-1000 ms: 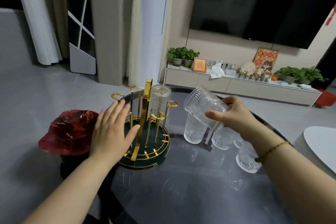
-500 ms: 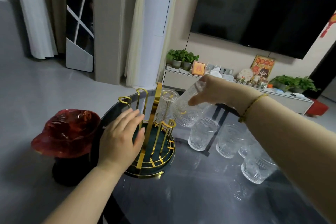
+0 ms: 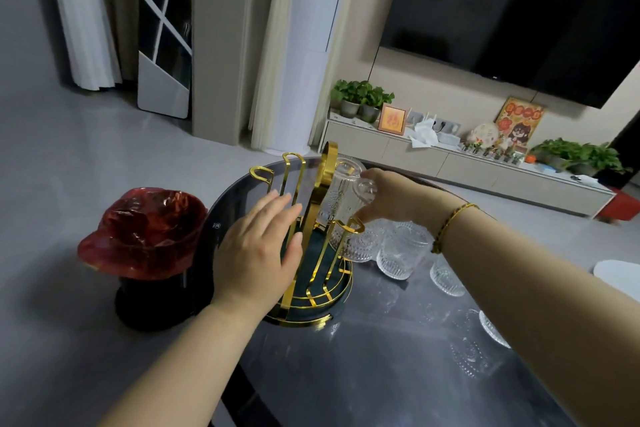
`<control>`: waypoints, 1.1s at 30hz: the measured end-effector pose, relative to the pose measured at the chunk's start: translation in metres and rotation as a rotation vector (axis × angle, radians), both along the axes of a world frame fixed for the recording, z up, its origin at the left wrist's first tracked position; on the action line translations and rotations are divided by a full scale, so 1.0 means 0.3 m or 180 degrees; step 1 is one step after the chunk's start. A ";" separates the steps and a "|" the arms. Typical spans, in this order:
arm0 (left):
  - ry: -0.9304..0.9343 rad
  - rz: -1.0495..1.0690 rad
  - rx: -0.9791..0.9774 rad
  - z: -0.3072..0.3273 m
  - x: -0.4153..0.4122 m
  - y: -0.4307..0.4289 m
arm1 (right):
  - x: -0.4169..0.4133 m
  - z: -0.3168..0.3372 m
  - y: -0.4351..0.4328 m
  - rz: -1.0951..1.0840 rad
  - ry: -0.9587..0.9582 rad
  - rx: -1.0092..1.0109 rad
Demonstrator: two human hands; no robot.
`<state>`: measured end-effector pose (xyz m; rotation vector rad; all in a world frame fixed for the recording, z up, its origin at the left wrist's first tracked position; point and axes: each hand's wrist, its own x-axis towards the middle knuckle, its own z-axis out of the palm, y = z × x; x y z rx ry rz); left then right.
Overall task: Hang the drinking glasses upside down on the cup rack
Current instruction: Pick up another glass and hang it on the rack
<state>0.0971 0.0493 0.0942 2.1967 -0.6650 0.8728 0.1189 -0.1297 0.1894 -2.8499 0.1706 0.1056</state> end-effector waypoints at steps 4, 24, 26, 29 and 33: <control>-0.0008 -0.0024 -0.0015 -0.002 0.007 -0.001 | 0.009 -0.020 -0.002 -0.0024 0.0032 0.0011; 0.0151 0.0035 0.0194 0.017 -0.005 -0.007 | -0.012 -0.056 -0.048 -0.0125 -0.0377 0.0335; 0.0268 0.0080 0.0295 0.027 -0.011 -0.006 | -0.037 -0.057 -0.069 -0.0213 -0.0494 0.0442; 0.0367 0.0166 0.0382 0.032 -0.032 -0.006 | -0.095 -0.059 -0.113 -0.0300 -0.0729 0.0587; 0.0192 -0.0111 0.0438 0.016 -0.112 -0.038 | -0.226 -0.077 -0.185 -0.0387 -0.1196 0.0809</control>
